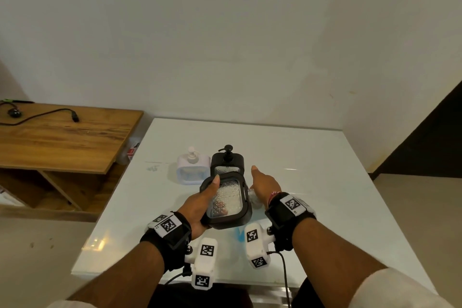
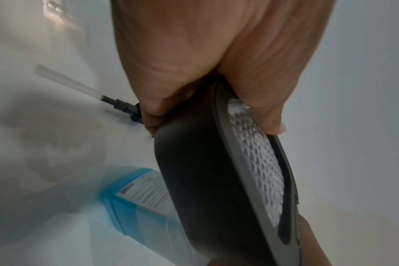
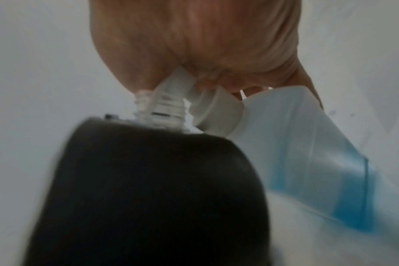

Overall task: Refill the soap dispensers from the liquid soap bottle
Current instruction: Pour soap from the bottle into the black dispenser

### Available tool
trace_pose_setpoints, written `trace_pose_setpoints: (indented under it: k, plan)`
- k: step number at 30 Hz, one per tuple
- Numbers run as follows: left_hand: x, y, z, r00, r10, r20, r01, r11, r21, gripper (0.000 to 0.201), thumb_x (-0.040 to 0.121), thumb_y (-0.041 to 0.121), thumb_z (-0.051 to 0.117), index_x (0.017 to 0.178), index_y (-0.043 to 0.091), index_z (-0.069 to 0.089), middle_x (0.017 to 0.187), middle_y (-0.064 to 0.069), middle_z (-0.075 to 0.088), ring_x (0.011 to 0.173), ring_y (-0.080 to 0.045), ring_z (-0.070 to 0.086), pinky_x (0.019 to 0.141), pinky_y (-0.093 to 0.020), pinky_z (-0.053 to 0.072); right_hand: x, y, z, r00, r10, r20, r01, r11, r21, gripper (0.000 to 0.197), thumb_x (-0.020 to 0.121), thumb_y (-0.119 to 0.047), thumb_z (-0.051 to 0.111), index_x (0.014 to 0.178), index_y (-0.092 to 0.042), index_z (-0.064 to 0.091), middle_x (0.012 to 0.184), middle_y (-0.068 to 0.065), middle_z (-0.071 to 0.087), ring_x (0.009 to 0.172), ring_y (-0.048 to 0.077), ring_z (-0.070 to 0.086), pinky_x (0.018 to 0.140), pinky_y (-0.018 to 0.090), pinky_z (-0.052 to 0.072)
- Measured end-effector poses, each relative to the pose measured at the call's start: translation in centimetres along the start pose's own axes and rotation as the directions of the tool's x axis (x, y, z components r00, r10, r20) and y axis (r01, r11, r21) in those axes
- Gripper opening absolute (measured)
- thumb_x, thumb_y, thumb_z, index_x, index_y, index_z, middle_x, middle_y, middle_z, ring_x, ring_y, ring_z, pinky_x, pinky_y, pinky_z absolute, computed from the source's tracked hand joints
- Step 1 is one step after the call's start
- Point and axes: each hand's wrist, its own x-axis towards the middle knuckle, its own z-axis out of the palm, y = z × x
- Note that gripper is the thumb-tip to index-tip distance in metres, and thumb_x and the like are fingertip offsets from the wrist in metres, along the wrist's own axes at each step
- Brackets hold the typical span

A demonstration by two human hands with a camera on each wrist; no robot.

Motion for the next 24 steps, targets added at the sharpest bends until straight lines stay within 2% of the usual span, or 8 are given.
trace_pose_setpoints:
  k: [3, 7, 11, 14, 16, 18, 21, 24]
  plan:
    - [0.0, 0.0, -0.1, 1.0, 0.0, -0.001, 0.0, 1.0, -0.002, 0.041, 0.097, 0.045, 0.061, 0.119, 0.011, 0.069, 0.112, -0.014, 0.077, 0.096, -0.027, 0.075, 0.081, -0.041, 0.057, -0.2, 0.0, 0.0, 0.999, -0.015, 0.046, 0.012, 0.998, 0.059, 0.069, 0.1, -0.057, 0.023, 0.128, -0.003, 0.057, 0.134, 0.019, 0.056, 0.123, 0.032, 0.052, 0.11, 0.041, 0.035]
    - [0.4, 0.3, -0.5, 1.0, -0.011, 0.007, 0.011, 1.0, -0.02, 0.044, 0.094, 0.044, 0.064, 0.123, 0.01, 0.069, 0.116, -0.015, 0.076, 0.102, -0.029, 0.073, 0.085, -0.042, 0.057, -1.2, -0.6, 0.0, 0.998, -0.038, 0.041, 0.039, 0.999, -0.02, 0.064, 0.102, -0.053, 0.023, 0.117, -0.004, 0.062, 0.13, 0.02, 0.059, 0.119, 0.033, 0.053, 0.103, 0.036, 0.036]
    - [0.7, 0.2, -0.3, 0.999, -0.04, 0.013, 0.04, 0.999, -0.021, 0.049, 0.095, 0.047, 0.061, 0.128, 0.012, 0.066, 0.12, -0.014, 0.075, 0.112, -0.032, 0.069, 0.091, -0.044, 0.055, -1.3, -0.4, -0.6, 0.997, -0.05, 0.053, 0.055, 0.995, -0.089, 0.049, 0.104, -0.041, 0.024, 0.105, -0.007, 0.059, 0.126, 0.022, 0.06, 0.113, 0.034, 0.055, 0.097, 0.035, 0.038]
    - [0.7, -0.1, -0.2, 0.998, -0.062, 0.022, 0.063, 0.998, -0.032, 0.051, 0.096, 0.051, 0.058, 0.132, 0.015, 0.065, 0.122, -0.013, 0.074, 0.113, -0.032, 0.068, 0.089, -0.044, 0.055, -1.0, 0.0, -0.6, 0.998, -0.053, 0.03, 0.054, 0.998, -0.023, 0.05, 0.101, -0.054, 0.025, 0.099, -0.013, 0.054, 0.118, 0.019, 0.061, 0.103, 0.026, 0.055, 0.104, 0.037, 0.039]
    - [0.5, -0.1, -0.3, 0.998, -0.066, 0.018, 0.067, 0.997, -0.026, 0.05, 0.097, 0.052, 0.057, 0.132, 0.016, 0.065, 0.123, -0.013, 0.074, 0.112, -0.031, 0.069, 0.089, -0.044, 0.055, -0.8, 0.0, -0.3, 0.999, -0.036, 0.038, 0.034, 0.998, 0.048, 0.058, 0.098, -0.061, 0.024, 0.099, -0.012, 0.054, 0.108, 0.015, 0.056, 0.1, 0.025, 0.052, 0.108, 0.042, 0.038]
    - [0.5, 0.0, -0.4, 0.998, -0.058, 0.023, 0.059, 0.997, -0.043, 0.049, 0.097, 0.05, 0.058, 0.13, 0.015, 0.066, 0.121, -0.013, 0.074, 0.108, -0.03, 0.071, 0.085, -0.042, 0.056, -1.1, -0.3, -0.3, 0.997, -0.039, 0.068, 0.033, 0.996, 0.086, 0.061, 0.098, -0.061, 0.023, 0.101, -0.01, 0.056, 0.108, 0.013, 0.055, 0.101, 0.025, 0.052, 0.109, 0.044, 0.037]
    - [0.4, 0.1, -0.3, 0.999, -0.045, 0.016, 0.045, 0.999, -0.028, 0.048, 0.096, 0.05, 0.059, 0.127, 0.014, 0.067, 0.119, -0.012, 0.075, 0.107, -0.029, 0.072, 0.084, -0.042, 0.056, -1.4, -0.6, -0.5, 0.996, -0.057, 0.072, 0.053, 0.997, 0.055, 0.065, 0.101, -0.056, 0.023, 0.118, -0.005, 0.059, 0.123, 0.019, 0.058, 0.115, 0.032, 0.054, 0.11, 0.044, 0.035]
    - [0.8, 0.1, -0.4, 0.999, -0.052, -0.007, 0.052, 0.999, -0.001, 0.051, 0.094, 0.052, 0.062, 0.128, 0.014, 0.067, 0.118, -0.011, 0.076, 0.109, -0.029, 0.071, 0.086, -0.042, 0.057, -1.6, -0.6, -0.6, 0.998, -0.037, 0.056, 0.042, 0.995, -0.087, 0.069, 0.102, -0.053, 0.024, 0.13, 0.002, 0.055, 0.133, 0.024, 0.055, 0.125, 0.038, 0.05, 0.104, 0.04, 0.038]
